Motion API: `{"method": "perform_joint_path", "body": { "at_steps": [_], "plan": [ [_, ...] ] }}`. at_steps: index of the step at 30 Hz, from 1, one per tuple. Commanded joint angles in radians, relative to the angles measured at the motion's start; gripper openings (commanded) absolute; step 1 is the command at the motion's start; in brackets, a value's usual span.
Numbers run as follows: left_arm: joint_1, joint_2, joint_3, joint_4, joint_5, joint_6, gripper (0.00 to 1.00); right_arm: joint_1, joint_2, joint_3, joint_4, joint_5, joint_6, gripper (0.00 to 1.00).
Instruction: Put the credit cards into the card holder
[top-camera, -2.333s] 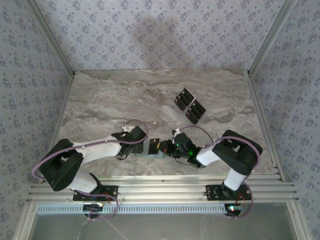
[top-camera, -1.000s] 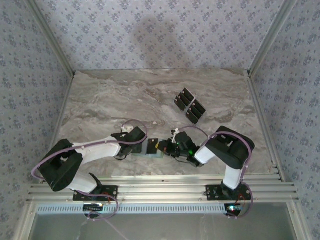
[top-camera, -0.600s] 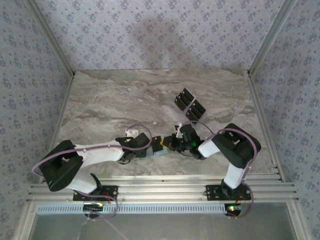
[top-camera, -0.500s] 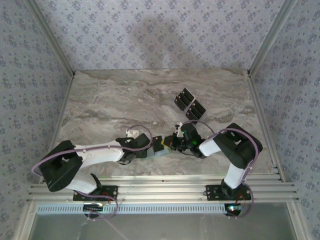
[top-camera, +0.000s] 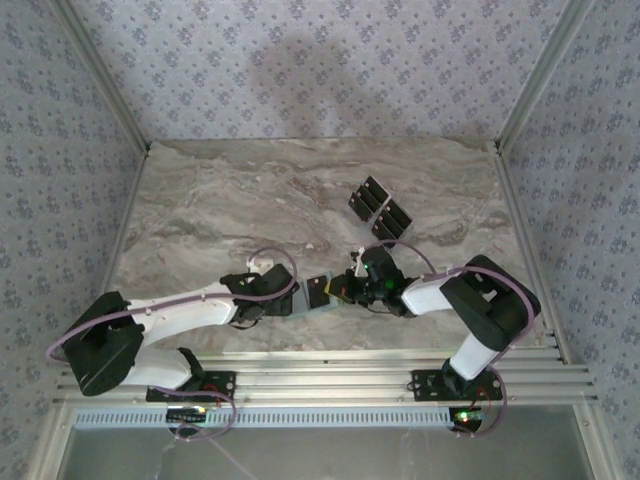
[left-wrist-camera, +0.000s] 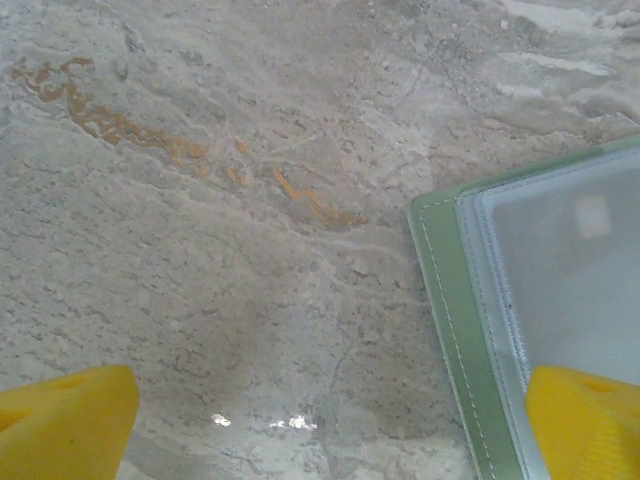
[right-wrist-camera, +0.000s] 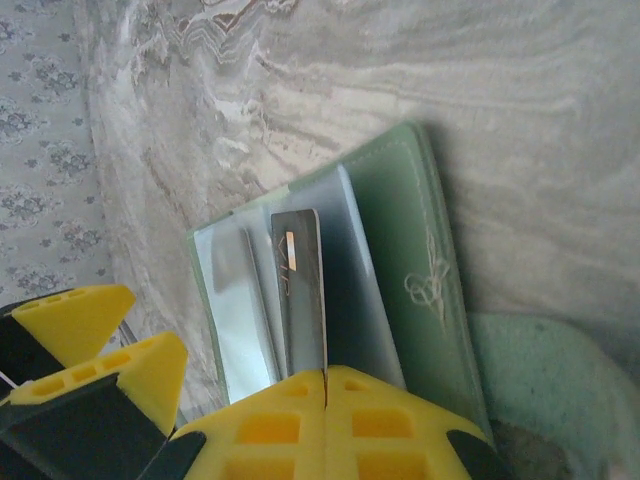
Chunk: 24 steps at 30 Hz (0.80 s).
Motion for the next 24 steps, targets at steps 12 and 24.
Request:
{"method": "perform_joint_path", "body": {
  "at_steps": [12,24],
  "plan": [
    [0.113,0.099,-0.025,0.027,0.006,0.033,0.99,0.098,-0.048,-0.103,0.021,0.189,0.101,0.00],
    [0.124,-0.015,-0.008,-0.035,0.046,0.050,0.98,0.066,-0.078,-0.072,0.034,0.170,0.088,0.00]
  ]
}}
